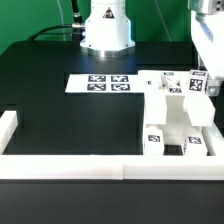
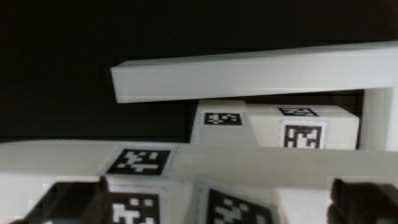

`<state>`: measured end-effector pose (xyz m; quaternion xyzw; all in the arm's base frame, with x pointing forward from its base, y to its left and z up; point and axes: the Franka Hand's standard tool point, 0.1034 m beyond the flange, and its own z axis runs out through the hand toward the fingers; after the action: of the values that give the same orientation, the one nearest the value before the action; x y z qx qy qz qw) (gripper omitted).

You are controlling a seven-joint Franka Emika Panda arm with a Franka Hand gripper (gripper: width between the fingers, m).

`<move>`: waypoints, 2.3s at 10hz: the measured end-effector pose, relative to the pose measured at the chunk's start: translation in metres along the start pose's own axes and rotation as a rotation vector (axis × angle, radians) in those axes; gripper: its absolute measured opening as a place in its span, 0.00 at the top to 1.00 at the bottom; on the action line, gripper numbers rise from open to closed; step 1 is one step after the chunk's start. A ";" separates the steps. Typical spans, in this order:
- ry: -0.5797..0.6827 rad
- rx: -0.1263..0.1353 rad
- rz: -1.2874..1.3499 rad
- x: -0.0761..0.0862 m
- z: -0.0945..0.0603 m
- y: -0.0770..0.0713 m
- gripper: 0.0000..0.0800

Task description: Assemble chair

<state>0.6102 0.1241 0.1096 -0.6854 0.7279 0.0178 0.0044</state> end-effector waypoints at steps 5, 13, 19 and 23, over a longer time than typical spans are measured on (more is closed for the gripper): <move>0.003 0.000 -0.360 0.000 0.001 0.000 0.19; 0.032 -0.025 -1.135 0.009 0.002 0.001 0.19; 0.030 -0.029 -1.314 0.011 0.002 0.000 0.43; 0.030 -0.028 -1.306 0.012 0.002 0.000 0.66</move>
Offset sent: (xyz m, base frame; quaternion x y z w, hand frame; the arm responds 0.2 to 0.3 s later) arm 0.0000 0.0000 0.0000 0.0000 0.0000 -0.1296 0.9916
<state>0.6093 0.1126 0.1072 -0.9868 0.1612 0.0115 -0.0049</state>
